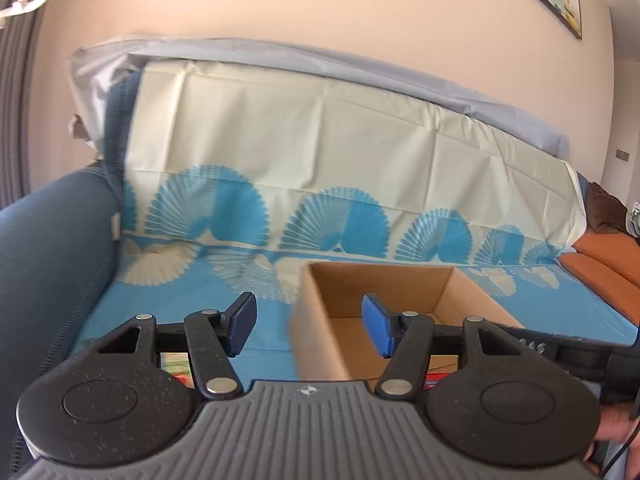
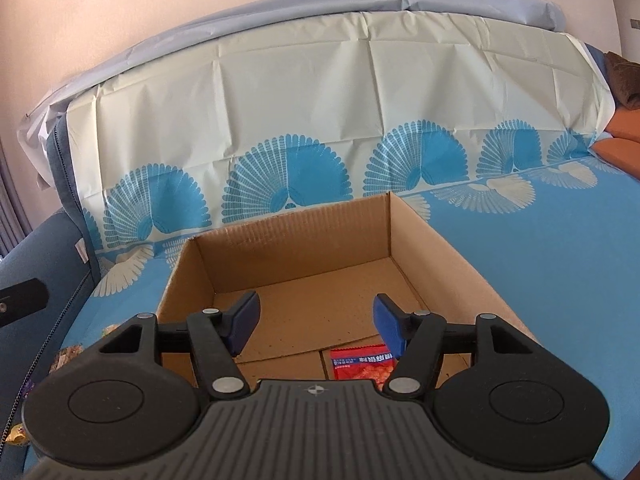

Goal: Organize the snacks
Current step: 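Grasp the yellow wafer bar with the left tool while the right tool grasps the dark chocolate bar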

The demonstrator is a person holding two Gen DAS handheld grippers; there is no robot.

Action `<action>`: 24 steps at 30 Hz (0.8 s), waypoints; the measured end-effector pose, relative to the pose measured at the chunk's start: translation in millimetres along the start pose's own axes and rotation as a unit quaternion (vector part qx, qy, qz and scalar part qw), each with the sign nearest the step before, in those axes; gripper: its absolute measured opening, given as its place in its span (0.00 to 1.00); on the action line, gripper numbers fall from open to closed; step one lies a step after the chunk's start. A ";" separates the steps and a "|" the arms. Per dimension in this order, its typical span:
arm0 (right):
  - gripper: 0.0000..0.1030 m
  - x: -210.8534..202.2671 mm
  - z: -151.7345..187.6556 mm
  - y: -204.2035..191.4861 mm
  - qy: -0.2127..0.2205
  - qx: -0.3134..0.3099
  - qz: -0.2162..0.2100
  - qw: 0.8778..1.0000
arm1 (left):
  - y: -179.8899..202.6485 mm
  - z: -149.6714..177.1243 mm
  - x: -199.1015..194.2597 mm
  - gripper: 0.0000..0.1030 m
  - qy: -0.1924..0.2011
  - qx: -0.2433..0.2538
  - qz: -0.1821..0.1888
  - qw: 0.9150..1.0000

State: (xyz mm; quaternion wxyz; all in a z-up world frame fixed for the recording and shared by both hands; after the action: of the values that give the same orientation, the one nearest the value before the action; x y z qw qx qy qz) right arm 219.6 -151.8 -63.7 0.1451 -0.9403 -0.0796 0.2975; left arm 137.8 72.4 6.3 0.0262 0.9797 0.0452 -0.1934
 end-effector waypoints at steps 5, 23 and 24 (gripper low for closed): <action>0.63 -15.8 -3.8 -26.8 0.040 -0.002 -0.032 0.999 | -79.2 6.4 -27.6 0.62 -0.010 -0.008 -0.027 1.000; 0.29 -22.6 89.2 -198.4 -0.024 -0.147 -0.172 0.974 | -199.4 118.8 -39.1 0.08 -0.111 -0.118 -0.065 0.985; 0.29 -18.3 96.4 -202.1 -0.030 -0.159 -0.165 0.973 | -202.6 120.1 -38.2 0.08 -0.115 -0.127 -0.063 0.983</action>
State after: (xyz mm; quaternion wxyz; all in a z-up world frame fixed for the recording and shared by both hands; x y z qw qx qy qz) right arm 135.8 56.6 -64.5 0.0384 -0.9157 -0.2847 0.2809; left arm 37.4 262.6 -97.0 0.1432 0.9349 0.1281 -0.2986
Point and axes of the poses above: each gripper's, at about its wrist camera, not at the fingertips, and x roughly the way its jaws point, y to its right, z to its underside, the point moved 10 cm from there along x, roughly the way its jaws point, and after that the axes turned 5 degrees about x, right-handed, at the moved point
